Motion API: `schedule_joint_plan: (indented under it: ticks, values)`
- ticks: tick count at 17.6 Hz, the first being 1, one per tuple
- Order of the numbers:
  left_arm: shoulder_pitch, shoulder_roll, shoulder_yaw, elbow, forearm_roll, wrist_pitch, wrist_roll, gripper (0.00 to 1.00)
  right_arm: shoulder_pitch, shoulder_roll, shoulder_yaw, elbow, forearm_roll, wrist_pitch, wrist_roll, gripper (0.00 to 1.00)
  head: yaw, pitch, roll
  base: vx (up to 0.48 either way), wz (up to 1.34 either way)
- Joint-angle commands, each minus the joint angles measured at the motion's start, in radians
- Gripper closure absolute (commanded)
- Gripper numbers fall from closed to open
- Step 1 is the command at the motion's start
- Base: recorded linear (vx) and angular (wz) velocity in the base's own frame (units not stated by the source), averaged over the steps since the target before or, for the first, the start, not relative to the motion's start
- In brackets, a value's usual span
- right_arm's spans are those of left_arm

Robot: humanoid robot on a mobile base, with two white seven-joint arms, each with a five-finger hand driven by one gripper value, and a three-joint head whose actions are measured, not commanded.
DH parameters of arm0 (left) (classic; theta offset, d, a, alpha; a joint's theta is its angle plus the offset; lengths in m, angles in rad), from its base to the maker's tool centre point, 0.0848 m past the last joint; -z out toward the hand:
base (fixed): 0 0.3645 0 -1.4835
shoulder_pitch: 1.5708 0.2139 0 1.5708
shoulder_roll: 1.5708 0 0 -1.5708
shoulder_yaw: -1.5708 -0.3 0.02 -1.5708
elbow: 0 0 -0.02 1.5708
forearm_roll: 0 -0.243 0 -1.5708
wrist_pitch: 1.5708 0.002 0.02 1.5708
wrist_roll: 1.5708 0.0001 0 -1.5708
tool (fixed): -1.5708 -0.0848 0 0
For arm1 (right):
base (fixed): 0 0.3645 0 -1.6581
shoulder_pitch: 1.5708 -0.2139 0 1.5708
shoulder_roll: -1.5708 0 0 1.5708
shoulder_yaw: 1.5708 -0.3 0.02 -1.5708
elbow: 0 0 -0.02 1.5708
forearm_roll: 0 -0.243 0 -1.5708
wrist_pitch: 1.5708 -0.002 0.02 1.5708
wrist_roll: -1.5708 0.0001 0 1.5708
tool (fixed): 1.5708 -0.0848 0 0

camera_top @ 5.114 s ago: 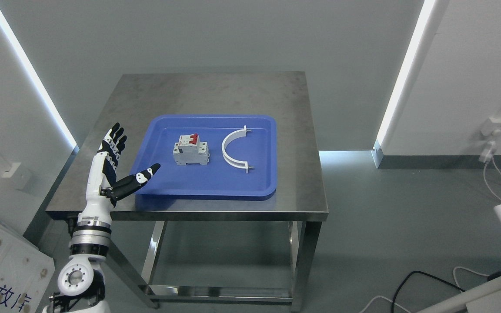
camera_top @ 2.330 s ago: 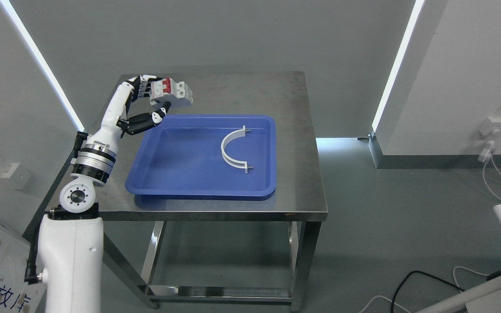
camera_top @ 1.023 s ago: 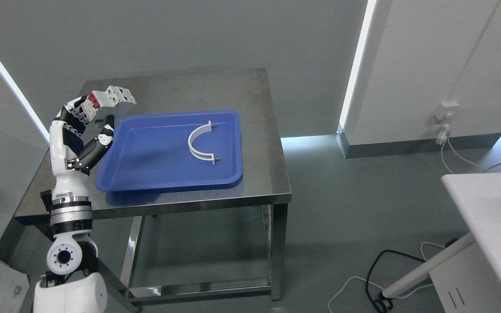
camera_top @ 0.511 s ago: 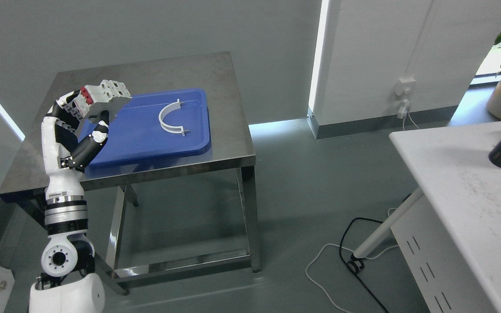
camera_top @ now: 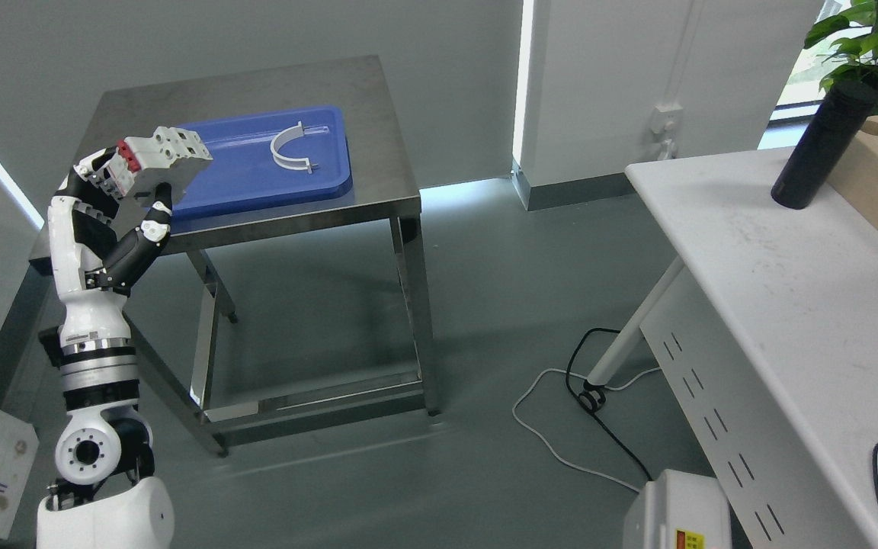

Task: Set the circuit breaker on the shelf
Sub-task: 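Hold the breaker in the left hand while turning toward the bin rack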

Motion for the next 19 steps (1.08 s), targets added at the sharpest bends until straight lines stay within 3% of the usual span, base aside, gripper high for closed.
schedule_joint_plan:
  ticks: [1, 11, 17, 19]
  values:
    - [-0.012, 0.024, 0.077, -0.039, -0.012, 0.062, -0.002, 0.9, 0.0, -0.017, 0.02, 0.0, 0.0, 0.055, 0.0, 0.0, 0.0, 0.0, 0.0, -0.281, 0.14]
    - [-0.009, 0.056, 0.081, -0.07, -0.012, 0.049, -0.08, 0.92, 0.0, -0.017, 0.02, 0.0, 0.0, 0.055, 0.0, 0.0, 0.0, 0.0, 0.0, -0.316, 0.45]
    - [-0.016, 0.085, 0.08, -0.069, -0.012, 0.056, -0.117, 0.92, 0.0, -0.017, 0.02, 0.0, 0.0, 0.055, 0.0, 0.0, 0.0, 0.0, 0.0, -0.107, 1.07]
    - [-0.026, 0.131, 0.081, -0.069, -0.012, 0.078, -0.146, 0.91, 0.0, -0.017, 0.02, 0.0, 0.0, 0.055, 0.0, 0.0, 0.0, 0.0, 0.0, -0.056, 1.39]
